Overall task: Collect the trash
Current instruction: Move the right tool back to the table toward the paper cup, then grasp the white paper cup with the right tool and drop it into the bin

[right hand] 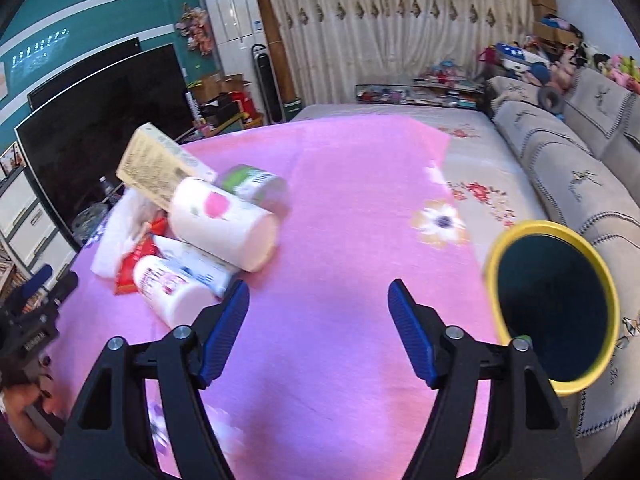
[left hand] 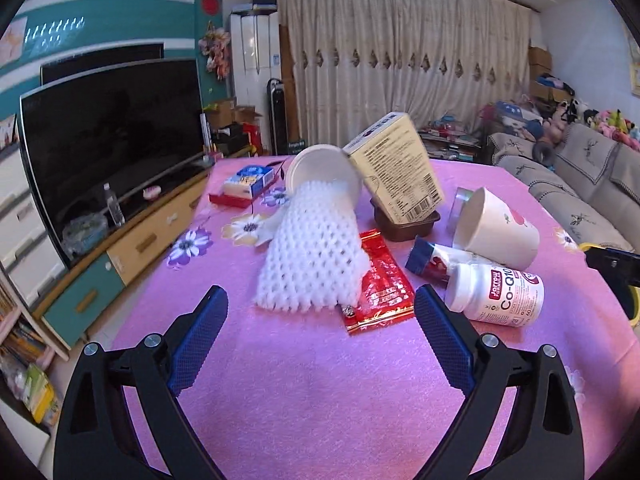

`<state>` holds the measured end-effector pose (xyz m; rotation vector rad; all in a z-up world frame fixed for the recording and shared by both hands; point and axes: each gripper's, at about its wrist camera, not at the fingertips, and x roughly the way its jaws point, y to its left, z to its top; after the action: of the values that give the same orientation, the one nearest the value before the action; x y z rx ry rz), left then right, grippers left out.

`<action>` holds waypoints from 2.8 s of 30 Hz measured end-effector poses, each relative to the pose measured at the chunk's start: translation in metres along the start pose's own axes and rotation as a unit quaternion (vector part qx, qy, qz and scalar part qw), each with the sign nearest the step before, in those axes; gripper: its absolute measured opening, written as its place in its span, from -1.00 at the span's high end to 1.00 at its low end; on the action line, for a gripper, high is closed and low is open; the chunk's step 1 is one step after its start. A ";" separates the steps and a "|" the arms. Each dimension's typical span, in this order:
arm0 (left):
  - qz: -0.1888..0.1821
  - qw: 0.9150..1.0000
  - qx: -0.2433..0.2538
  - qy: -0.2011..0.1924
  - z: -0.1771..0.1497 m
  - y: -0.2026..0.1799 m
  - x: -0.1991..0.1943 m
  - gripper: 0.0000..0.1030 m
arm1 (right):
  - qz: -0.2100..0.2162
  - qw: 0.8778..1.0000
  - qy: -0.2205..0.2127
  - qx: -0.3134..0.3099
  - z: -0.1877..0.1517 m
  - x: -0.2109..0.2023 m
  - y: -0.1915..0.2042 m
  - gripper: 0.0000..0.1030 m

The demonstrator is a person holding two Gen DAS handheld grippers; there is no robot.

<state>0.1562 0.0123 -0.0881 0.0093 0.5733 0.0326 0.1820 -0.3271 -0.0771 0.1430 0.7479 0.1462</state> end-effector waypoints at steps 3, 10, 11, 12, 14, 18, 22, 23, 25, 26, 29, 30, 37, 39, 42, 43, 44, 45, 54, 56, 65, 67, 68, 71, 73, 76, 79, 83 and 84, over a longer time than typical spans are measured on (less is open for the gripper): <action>0.007 1.000 -0.006 -0.006 0.003 0.001 -0.001 -0.80 | 0.013 1.000 -0.005 0.002 0.010 0.012 0.027 -0.68; 0.015 1.000 -0.006 -0.010 0.001 0.000 -0.003 -0.80 | 0.001 1.000 0.007 0.027 0.034 0.047 0.065 -0.81; 0.018 1.000 -0.005 -0.011 0.001 -0.001 -0.003 -0.80 | -0.002 0.999 0.007 0.031 0.036 0.051 0.068 -0.83; 0.019 1.000 -0.006 -0.011 0.001 0.000 -0.001 -0.80 | -0.010 0.999 0.009 0.036 0.038 0.056 0.072 -0.83; 0.022 1.000 -0.012 -0.009 0.000 0.001 -0.001 -0.80 | -0.015 0.999 0.015 0.044 0.041 0.064 0.076 -0.84; 0.028 0.999 -0.025 -0.004 -0.001 0.004 0.001 -0.80 | -0.022 0.998 0.021 0.058 0.045 0.075 0.082 -0.85; 0.029 0.999 -0.029 0.000 -0.003 0.004 0.003 -0.80 | -0.035 0.996 0.028 0.074 0.046 0.084 0.083 -0.85; 0.029 0.999 -0.031 -0.001 -0.004 0.005 0.003 -0.80 | -0.037 0.996 0.030 0.078 0.046 0.087 0.083 -0.85; 0.029 0.999 -0.034 -0.004 -0.004 0.005 0.002 -0.80 | -0.042 0.995 0.030 0.080 0.045 0.089 0.083 -0.74; 0.029 0.999 -0.035 -0.005 -0.005 0.006 0.002 -0.80 | -0.041 0.996 0.030 0.079 0.045 0.089 0.084 -0.65; 0.029 0.999 -0.036 -0.004 -0.005 0.006 0.002 -0.80 | -0.036 0.996 0.019 0.081 0.042 0.084 0.083 -0.63; 0.029 0.999 -0.036 -0.005 -0.006 0.006 0.001 -0.80 | -0.037 0.996 0.013 0.079 0.041 0.080 0.082 -0.63; 0.032 0.999 -0.032 -0.008 -0.006 0.004 0.001 -0.80 | -0.049 0.995 -0.038 0.077 0.033 0.038 0.064 -0.63; 0.033 0.999 -0.031 -0.008 -0.006 0.003 0.001 -0.80 | -0.054 0.995 -0.046 0.076 0.032 0.025 0.052 -0.63; 0.036 0.999 -0.031 -0.009 -0.007 0.003 0.001 -0.80 | -0.072 0.992 -0.058 0.082 0.032 0.005 0.028 -0.63; 0.037 0.999 -0.031 -0.009 -0.006 0.003 0.001 -0.80 | -0.081 0.991 -0.063 0.084 0.032 -0.001 0.018 -0.63; 0.037 0.999 -0.030 -0.008 -0.006 0.003 0.002 -0.80 | -0.092 0.990 -0.068 0.087 0.032 -0.010 0.005 -0.63; 0.038 0.999 -0.029 -0.008 -0.007 0.003 0.001 -0.80 | -0.099 0.988 -0.072 0.090 0.033 -0.016 -0.006 -0.64; 0.041 0.999 -0.007 -0.013 -0.006 -0.006 0.001 -0.80 | -0.192 0.970 -0.048 0.139 0.017 -0.040 -0.128 -0.64; 0.042 0.999 -0.001 -0.009 -0.006 -0.008 0.002 -0.80 | -0.201 0.967 -0.033 0.152 0.011 -0.033 -0.149 -0.64; 0.044 0.999 0.020 -0.004 -0.006 -0.017 0.003 -0.80 | -0.244 0.956 0.038 0.161 -0.010 0.015 -0.199 -0.64; 0.045 0.999 0.030 -0.005 -0.006 -0.021 0.003 -0.80 | -0.246 0.954 0.047 0.162 -0.015 0.021 -0.205 -0.64; 0.045 0.998 0.036 -0.005 -0.006 -0.023 0.003 -0.80 | -0.247 0.954 0.052 0.164 -0.016 0.023 -0.206 -0.64; 0.051 0.997 0.054 -0.005 -0.007 -0.031 0.004 -0.80 | -0.243 0.952 0.066 0.172 -0.018 0.032 -0.215 -0.65; 0.053 0.996 0.065 -0.002 -0.007 -0.036 0.006 -0.80 | -0.237 0.953 0.068 0.178 -0.020 0.033 -0.219 -0.65; 0.055 0.995 0.080 0.004 -0.007 -0.041 0.008 -0.80 | -0.235 0.953 0.071 0.175 -0.019 0.033 -0.220 -0.66; 0.056 0.994 0.090 0.012 -0.007 -0.045 0.011 -0.80 | -0.233 0.955 0.066 0.173 -0.016 0.027 -0.219 -0.72; 0.049 0.993 0.107 0.018 -0.007 -0.050 0.014 -0.81 | -0.232 0.956 0.047 0.174 -0.009 0.011 -0.216 -0.72; 0.047 0.993 0.111 0.017 -0.007 -0.052 0.014 -0.81 | -0.231 0.956 0.042 0.176 -0.007 0.006 -0.214 -0.72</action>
<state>0.1655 -0.0396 -0.1026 0.2523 0.6089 0.0611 0.1989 -0.5355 -0.1250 0.2971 0.8683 -0.4314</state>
